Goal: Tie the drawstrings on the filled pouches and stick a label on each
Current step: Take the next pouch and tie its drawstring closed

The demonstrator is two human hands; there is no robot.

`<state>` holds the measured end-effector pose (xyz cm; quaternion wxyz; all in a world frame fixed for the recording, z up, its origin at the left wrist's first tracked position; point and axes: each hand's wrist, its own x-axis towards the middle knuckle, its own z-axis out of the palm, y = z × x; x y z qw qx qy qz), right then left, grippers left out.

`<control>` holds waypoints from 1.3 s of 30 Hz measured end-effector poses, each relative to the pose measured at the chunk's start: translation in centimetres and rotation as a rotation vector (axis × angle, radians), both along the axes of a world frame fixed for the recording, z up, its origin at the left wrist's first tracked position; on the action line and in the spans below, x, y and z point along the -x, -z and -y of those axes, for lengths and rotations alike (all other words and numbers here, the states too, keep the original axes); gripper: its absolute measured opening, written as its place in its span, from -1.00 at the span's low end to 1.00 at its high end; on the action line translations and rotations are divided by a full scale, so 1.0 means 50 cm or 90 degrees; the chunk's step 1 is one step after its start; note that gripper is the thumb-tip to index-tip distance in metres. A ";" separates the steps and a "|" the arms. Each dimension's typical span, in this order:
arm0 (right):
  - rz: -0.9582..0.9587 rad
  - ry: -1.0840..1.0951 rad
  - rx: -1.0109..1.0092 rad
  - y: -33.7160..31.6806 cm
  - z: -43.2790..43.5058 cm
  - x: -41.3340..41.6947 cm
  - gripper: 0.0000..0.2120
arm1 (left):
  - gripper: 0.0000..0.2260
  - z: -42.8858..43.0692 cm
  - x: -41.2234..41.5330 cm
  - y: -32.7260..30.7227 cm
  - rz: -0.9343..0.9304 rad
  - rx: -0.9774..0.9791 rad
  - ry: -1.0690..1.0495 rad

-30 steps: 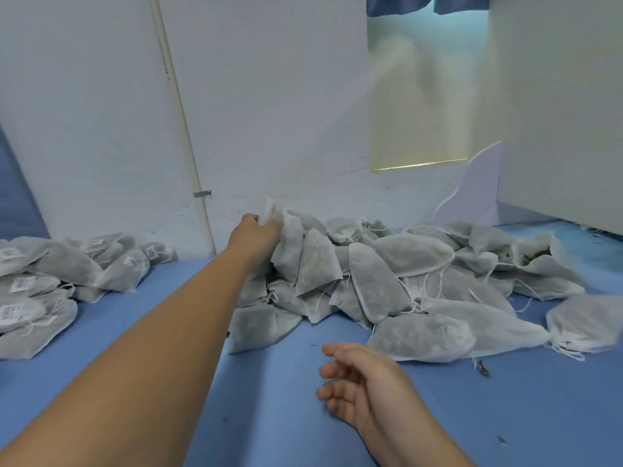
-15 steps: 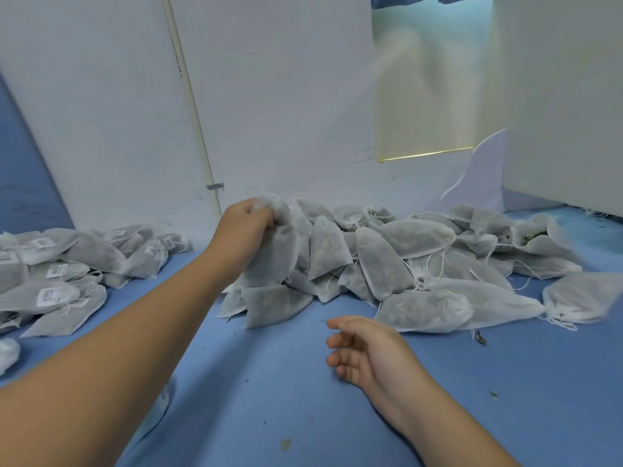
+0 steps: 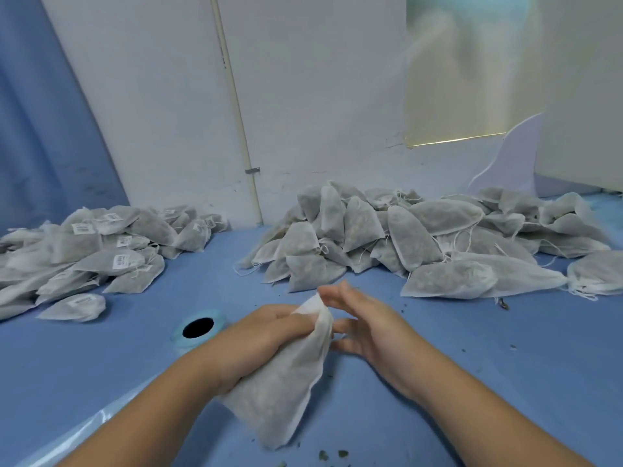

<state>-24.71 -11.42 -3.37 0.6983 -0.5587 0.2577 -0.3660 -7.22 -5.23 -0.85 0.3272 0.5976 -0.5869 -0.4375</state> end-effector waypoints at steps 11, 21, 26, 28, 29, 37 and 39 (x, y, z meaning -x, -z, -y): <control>-0.269 -0.155 0.225 -0.019 -0.041 0.012 -0.79 | -0.75 -0.040 -0.035 0.018 -0.083 -0.119 0.044; -0.275 -0.129 0.192 -0.020 -0.029 0.027 -0.86 | -0.71 -0.063 -0.041 0.010 -0.022 -0.057 0.119; -0.269 -0.145 0.168 -0.024 -0.019 0.034 -0.87 | -0.89 -0.066 -0.029 0.001 0.096 0.026 0.086; -0.273 -0.148 0.171 -0.023 -0.015 0.035 -0.91 | -0.90 -0.062 -0.020 0.008 0.156 0.117 0.028; -0.280 -0.144 0.177 -0.022 -0.013 0.036 -0.92 | -0.85 -0.059 -0.014 0.013 0.181 0.151 0.003; -0.230 0.053 0.249 -0.018 -0.008 0.037 -0.90 | -0.85 -0.054 0.030 0.033 -0.056 0.118 0.010; -0.215 0.087 0.245 -0.016 -0.008 0.034 -0.89 | -0.85 -0.055 0.026 0.032 -0.168 0.116 0.004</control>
